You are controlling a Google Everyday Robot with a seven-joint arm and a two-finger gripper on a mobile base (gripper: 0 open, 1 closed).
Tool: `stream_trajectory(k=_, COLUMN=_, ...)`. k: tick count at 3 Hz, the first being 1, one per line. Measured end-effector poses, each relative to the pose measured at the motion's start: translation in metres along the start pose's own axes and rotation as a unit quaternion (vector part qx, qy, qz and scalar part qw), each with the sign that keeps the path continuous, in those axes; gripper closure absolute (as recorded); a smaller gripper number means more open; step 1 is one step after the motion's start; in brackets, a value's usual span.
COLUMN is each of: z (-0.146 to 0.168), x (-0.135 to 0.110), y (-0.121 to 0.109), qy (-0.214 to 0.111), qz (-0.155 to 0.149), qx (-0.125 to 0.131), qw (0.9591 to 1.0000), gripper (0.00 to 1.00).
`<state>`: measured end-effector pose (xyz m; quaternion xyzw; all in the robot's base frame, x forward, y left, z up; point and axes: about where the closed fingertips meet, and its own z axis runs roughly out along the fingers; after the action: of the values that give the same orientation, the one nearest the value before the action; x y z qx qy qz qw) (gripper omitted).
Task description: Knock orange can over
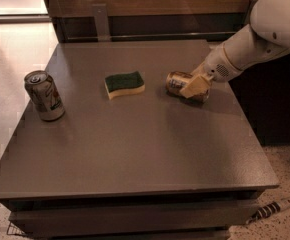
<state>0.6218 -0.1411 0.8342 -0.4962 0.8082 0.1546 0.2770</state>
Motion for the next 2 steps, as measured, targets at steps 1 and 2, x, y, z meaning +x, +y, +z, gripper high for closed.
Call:
stream_trajectory(k=1, z=0.0002, x=-0.0006, y=0.0003, qy=0.0, qz=0.0, qx=-0.001, qw=1.0, gripper=0.43)
stream_trajectory(k=2, z=0.0006, x=-0.0011, y=0.0007, qy=0.0, qz=0.0, qx=-0.001, qw=1.0, gripper=0.19)
